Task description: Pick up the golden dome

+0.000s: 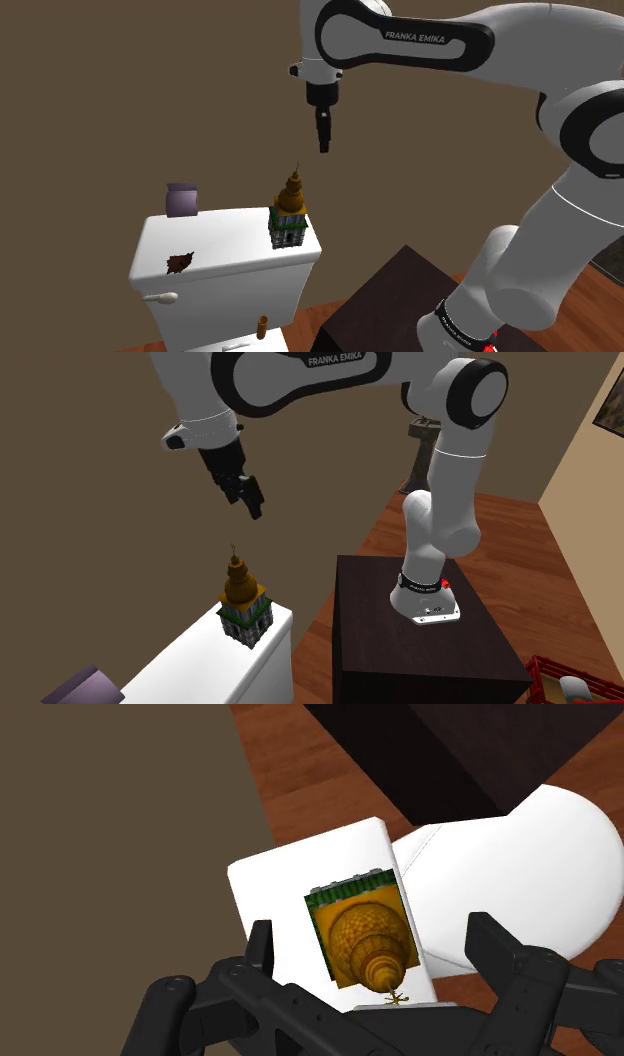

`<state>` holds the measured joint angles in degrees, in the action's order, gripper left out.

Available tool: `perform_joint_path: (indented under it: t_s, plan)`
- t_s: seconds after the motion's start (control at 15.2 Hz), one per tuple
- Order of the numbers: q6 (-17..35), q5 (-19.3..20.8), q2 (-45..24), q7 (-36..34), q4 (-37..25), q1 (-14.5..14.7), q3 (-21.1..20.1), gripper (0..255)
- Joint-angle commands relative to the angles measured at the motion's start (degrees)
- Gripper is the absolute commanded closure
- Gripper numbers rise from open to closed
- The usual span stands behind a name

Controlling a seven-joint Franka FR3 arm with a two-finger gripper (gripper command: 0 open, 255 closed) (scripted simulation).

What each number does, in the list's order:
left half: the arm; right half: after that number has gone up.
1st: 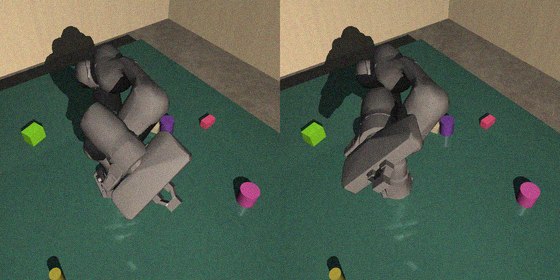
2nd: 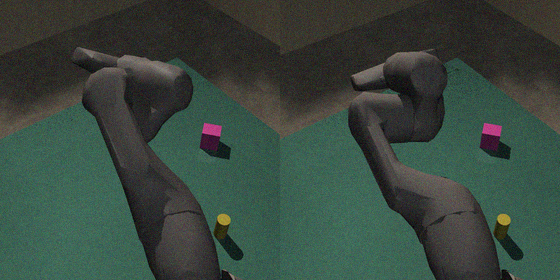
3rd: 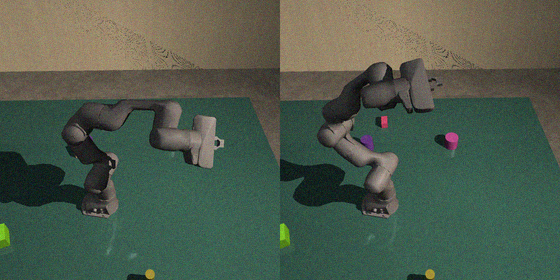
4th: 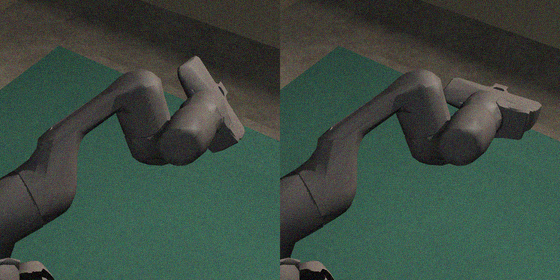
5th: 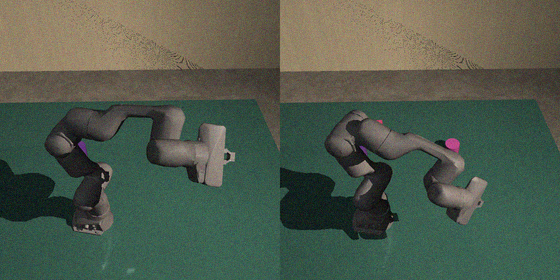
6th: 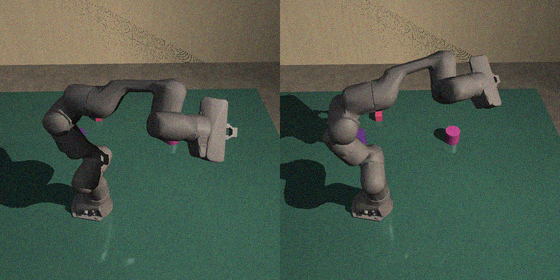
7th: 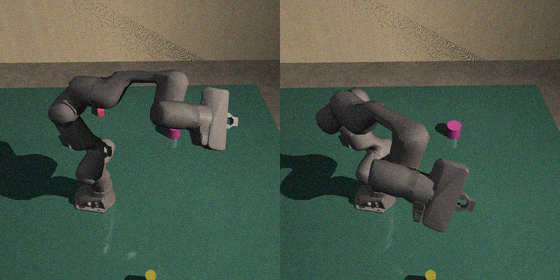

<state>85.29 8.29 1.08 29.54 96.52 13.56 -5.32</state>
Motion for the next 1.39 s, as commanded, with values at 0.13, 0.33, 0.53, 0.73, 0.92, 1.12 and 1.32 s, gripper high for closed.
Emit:
perform_joint_path:
  t_s: [0.13,0.33,0.53,0.73,0.92,1.12,1.32]
  plan:
    - [-2.9,1.69,-8.21,3.71,-7.47,2.6,-2.53,0]
    - [-1.89,2.04,-9.61,4.19,-7.12,3.12,-3.0,0]
    - [0.44,2.0,-9.44,3.88,-4.6,3.04,-2.97,0]
    - [2.42,1.98,-9.39,3.61,-2.55,2.99,-2.95,0]
    - [2.35,1.97,-9.27,3.59,-2.49,3.0,-2.96,255]
    - [2.34,1.97,-9.28,3.59,-2.52,3.0,-2.97,255]
    - [2.34,1.97,-9.28,3.6,-2.53,3.0,-2.96,255]
